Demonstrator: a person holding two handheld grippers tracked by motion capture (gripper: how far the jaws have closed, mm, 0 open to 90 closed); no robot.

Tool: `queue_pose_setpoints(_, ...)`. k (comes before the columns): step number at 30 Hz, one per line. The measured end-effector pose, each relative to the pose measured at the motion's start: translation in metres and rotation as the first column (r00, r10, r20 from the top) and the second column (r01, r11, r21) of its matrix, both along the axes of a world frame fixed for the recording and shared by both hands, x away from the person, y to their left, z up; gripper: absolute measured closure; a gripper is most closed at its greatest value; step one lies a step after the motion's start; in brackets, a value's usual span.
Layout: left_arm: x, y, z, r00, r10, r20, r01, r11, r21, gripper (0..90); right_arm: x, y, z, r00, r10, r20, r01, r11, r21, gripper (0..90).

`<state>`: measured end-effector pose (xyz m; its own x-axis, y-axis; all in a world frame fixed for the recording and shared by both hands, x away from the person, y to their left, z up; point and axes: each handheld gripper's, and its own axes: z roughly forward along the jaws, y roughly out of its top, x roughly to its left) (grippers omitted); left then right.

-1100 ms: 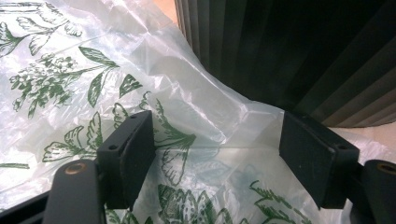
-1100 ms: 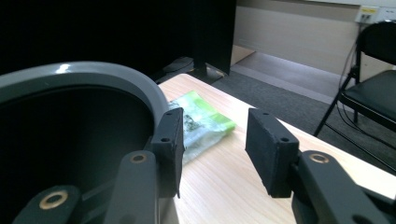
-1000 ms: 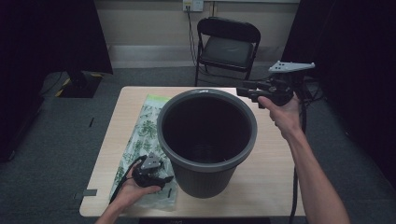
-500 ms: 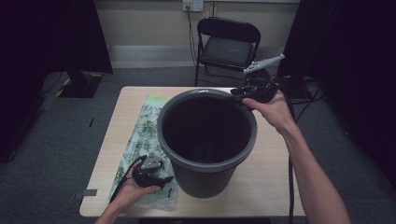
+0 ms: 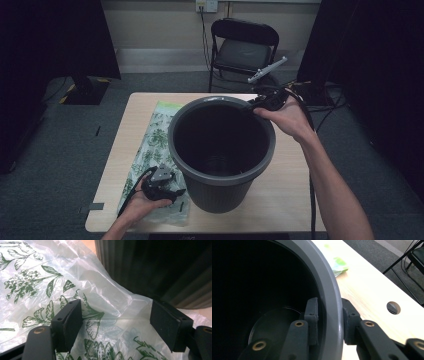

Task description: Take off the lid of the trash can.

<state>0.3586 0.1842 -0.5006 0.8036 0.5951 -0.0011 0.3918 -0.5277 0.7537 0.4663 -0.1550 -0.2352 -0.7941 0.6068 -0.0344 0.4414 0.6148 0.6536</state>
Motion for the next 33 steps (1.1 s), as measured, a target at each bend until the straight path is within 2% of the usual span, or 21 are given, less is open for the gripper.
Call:
queue_pose_setpoints(10,0.0,0.0,0.0,1.0,0.0,0.0,0.0,1.0,0.0,25.4,0.0,0.006,0.0,0.9999,-0.011,-0.006,0.011,0.999,-0.046,75.0)
queue_pose_setpoints(12,0.0,0.0,0.0,1.0,0.0,0.0,0.0,1.0,0.0,25.4,0.0,0.005,0.001,1.0,-0.006,-0.005,0.006,0.999,-0.041,75.5)
queue_pose_setpoints(18,0.0,0.0,0.0,1.0,-0.001,0.0,0.001,1.0,0.0,25.4,-0.001,0.001,0.002,0.9998,-0.012,0.016,0.012,1.0,0.021,76.2)
queue_pose_setpoints(21,0.0,0.0,0.0,1.0,-0.001,0.0,0.001,1.0,0.0,25.5,-0.002,0.0,0.002,0.9997,-0.013,0.02,0.012,0.999,0.032,76.3)
queue_pose_setpoints(22,0.0,0.0,0.0,1.0,-0.002,0.0,0.002,1.0,0.002,25.5,-0.002,-0.001,0.003,0.9993,-0.013,0.035,0.011,0.999,0.051,77.3)
queue_pose_setpoints(24,0.0,0.0,0.0,1.0,-0.002,0.0,0.002,1.0,0.002,25.4,-0.004,-0.006,0.01,0.9988,-0.009,0.048,0.003,0.993,0.12,77.9)
queue_pose_setpoints(28,0.0,0.0,0.0,1.0,-0.001,0.0,0.001,1.0,0.0,25.4,-0.006,-0.007,0.01,0.9987,-0.009,0.051,0.004,0.994,0.107,78.1)
queue_pose_setpoints(33,0.0,0.0,0.0,1.0,-0.001,0.0,0.001,1.0,0.0,25.4,-0.004,-0.016,0.003,0.9996,-0.008,0.028,0.003,0.982,0.187,78.5)
